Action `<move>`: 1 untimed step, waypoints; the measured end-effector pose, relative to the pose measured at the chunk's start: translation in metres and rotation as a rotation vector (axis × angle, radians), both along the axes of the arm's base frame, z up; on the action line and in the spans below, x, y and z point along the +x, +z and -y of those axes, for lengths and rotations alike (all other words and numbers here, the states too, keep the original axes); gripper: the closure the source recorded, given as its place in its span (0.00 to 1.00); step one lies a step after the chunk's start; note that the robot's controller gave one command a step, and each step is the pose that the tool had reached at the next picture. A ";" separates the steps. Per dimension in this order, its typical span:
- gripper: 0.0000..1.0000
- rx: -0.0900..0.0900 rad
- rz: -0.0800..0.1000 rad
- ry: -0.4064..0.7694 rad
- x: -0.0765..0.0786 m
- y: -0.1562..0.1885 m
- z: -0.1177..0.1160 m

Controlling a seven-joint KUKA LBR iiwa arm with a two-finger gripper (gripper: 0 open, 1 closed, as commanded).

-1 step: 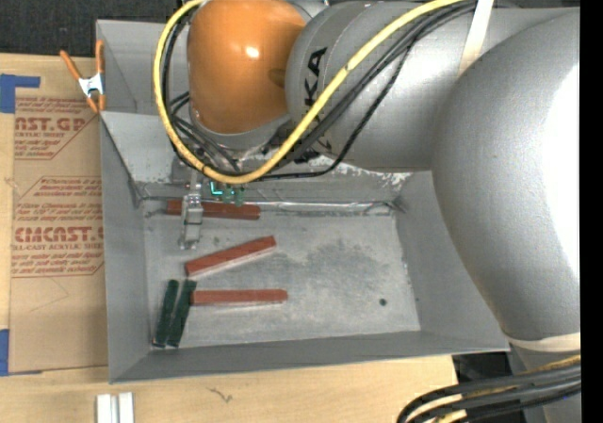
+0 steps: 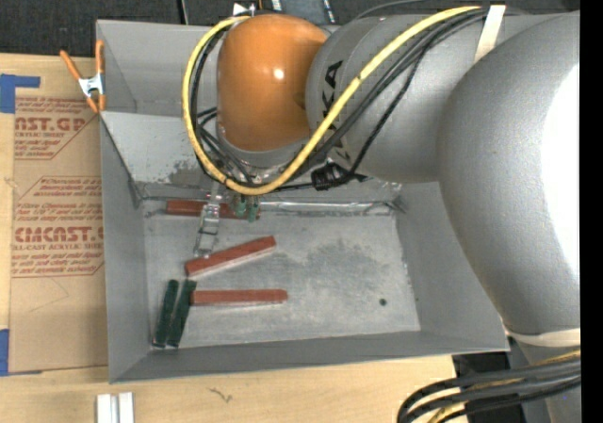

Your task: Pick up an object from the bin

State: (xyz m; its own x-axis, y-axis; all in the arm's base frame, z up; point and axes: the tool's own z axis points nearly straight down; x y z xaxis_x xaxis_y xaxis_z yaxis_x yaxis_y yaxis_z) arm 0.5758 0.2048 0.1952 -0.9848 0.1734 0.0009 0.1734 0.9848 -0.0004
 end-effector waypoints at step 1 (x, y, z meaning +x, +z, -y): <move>0.00 0.002 -0.009 0.302 -0.006 -0.119 0.027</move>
Offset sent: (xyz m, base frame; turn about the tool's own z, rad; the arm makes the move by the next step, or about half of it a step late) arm -0.0055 -0.0279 -0.1203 -0.3022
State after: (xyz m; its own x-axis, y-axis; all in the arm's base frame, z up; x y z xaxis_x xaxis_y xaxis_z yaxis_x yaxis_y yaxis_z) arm 0.5693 0.1781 0.0757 -0.9918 -0.1275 0.0096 -0.1275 0.9918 0.0013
